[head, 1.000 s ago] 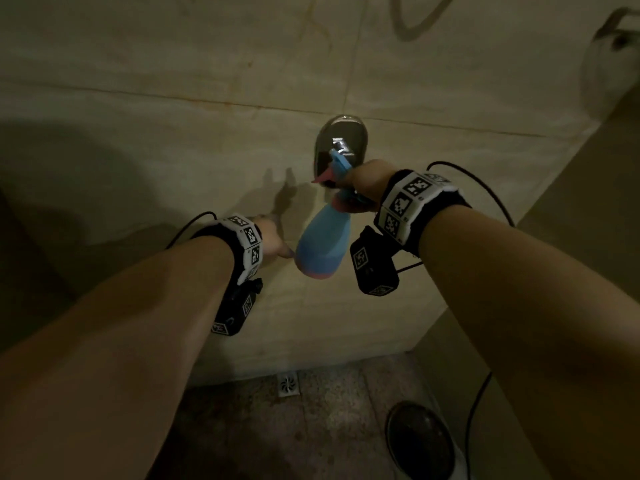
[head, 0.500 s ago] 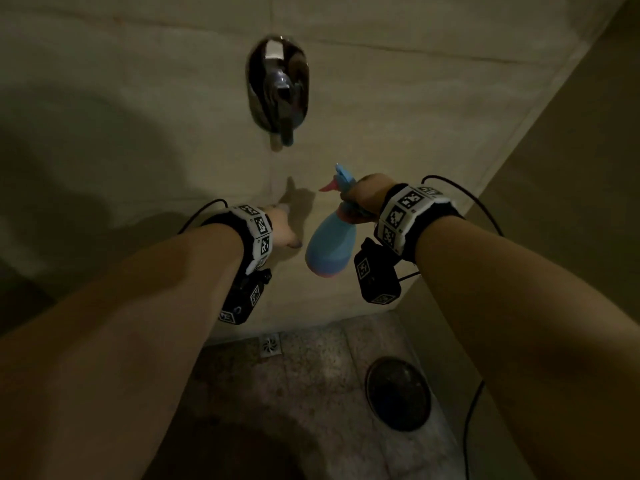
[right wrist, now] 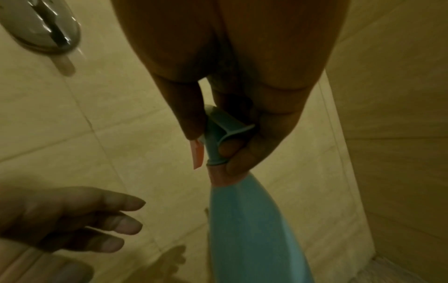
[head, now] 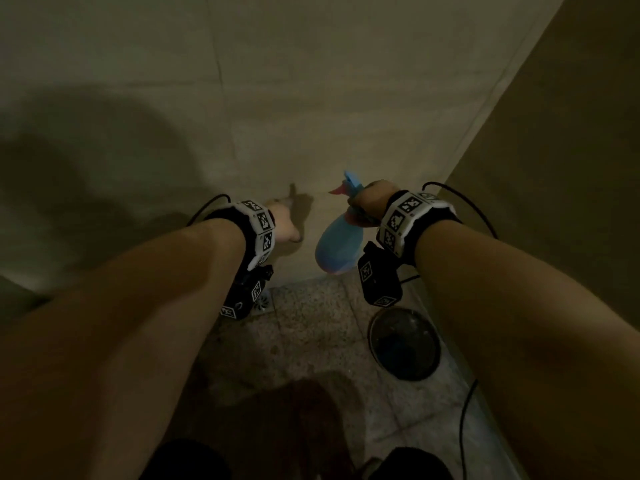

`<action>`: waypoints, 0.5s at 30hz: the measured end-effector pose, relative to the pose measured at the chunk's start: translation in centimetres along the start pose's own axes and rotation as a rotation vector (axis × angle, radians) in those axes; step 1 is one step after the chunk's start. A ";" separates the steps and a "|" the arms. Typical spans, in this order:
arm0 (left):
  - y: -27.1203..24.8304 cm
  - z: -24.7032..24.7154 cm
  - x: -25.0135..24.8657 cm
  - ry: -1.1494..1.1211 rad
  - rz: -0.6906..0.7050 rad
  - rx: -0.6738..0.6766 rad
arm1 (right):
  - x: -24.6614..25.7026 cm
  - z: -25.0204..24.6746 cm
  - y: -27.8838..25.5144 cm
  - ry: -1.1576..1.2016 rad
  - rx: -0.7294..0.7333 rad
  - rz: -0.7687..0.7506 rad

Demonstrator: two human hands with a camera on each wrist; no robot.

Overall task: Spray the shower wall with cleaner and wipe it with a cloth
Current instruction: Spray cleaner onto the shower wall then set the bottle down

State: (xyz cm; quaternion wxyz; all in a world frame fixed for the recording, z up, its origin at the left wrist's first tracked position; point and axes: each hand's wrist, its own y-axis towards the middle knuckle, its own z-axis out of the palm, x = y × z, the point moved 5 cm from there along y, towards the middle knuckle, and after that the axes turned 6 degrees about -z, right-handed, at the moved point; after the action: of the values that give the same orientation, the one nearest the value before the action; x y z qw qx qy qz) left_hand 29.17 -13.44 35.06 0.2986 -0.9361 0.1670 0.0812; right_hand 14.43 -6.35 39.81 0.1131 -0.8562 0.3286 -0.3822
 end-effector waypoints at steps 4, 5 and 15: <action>3.1 4.3 -0.1 0.044 0.004 0.000 | -4.2 2.8 2.2 -0.001 -0.003 0.043; 3.9 5.3 -0.1 0.055 0.006 -0.002 | -5.2 3.5 2.9 0.011 -0.010 0.048; 13.1 15.7 1.9 0.205 0.000 0.003 | -14.8 12.2 10.4 -0.108 -0.092 0.076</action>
State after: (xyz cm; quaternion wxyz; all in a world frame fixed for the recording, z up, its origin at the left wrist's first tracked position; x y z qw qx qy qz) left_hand 25.43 -14.79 14.91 0.2812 -0.9391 0.1970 -0.0153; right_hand 11.14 -5.35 18.28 0.1056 -0.8668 0.3714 -0.3156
